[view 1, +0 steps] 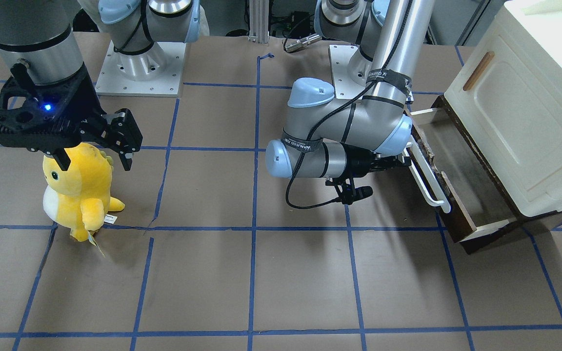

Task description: Pull drawer sideways

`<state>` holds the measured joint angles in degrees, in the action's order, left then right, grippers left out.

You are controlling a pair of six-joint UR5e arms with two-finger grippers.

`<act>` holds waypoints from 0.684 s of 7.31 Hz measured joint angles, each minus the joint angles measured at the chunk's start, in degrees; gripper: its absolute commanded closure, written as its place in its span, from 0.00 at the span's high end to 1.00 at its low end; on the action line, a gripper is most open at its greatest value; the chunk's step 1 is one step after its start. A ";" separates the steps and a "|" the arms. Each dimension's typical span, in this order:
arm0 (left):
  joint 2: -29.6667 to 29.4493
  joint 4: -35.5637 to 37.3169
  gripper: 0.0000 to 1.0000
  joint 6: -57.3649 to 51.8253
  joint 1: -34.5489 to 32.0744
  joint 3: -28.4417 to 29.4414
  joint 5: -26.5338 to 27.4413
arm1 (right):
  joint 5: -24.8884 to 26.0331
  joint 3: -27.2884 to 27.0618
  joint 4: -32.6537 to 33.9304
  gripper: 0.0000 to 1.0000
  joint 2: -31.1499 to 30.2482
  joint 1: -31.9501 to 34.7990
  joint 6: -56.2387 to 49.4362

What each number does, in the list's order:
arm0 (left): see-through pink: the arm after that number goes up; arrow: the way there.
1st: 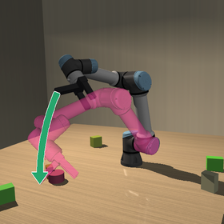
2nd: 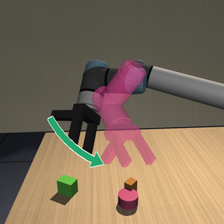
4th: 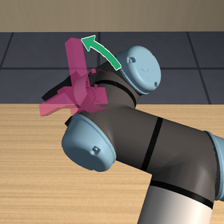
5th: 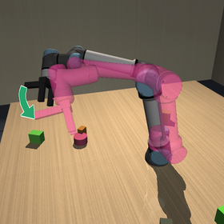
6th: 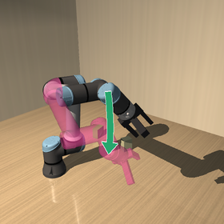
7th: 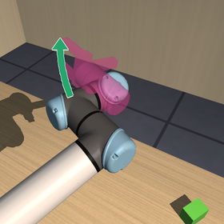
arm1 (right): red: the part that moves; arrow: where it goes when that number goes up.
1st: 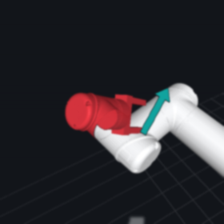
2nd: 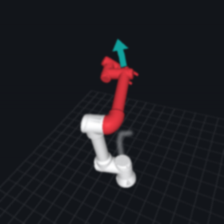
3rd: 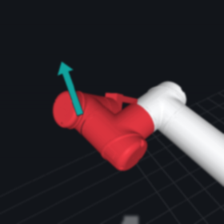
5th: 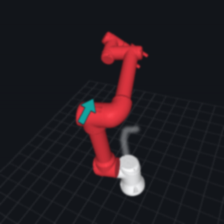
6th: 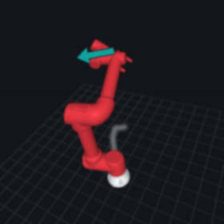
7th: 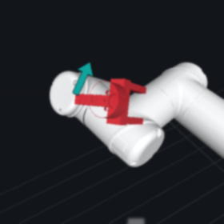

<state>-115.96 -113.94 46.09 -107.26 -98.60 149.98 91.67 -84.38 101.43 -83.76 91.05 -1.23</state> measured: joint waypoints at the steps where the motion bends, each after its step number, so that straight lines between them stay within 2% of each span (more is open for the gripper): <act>1: 1.28 0.02 1.00 -0.93 -0.11 2.65 -3.78 | 0.00 0.00 0.00 1.00 0.00 0.00 0.00; 3: 5.62 0.11 1.00 -10.36 -0.18 12.37 -17.58 | 0.00 0.00 0.00 1.00 -0.01 0.00 0.00; 5: 12.59 4.68 1.00 -21.48 0.78 18.11 -32.91 | 0.00 0.00 0.00 1.00 0.00 0.00 0.00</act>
<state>-103.37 -109.26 24.61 -106.48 -80.49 117.07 91.67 -84.37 101.43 -83.76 91.05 -1.23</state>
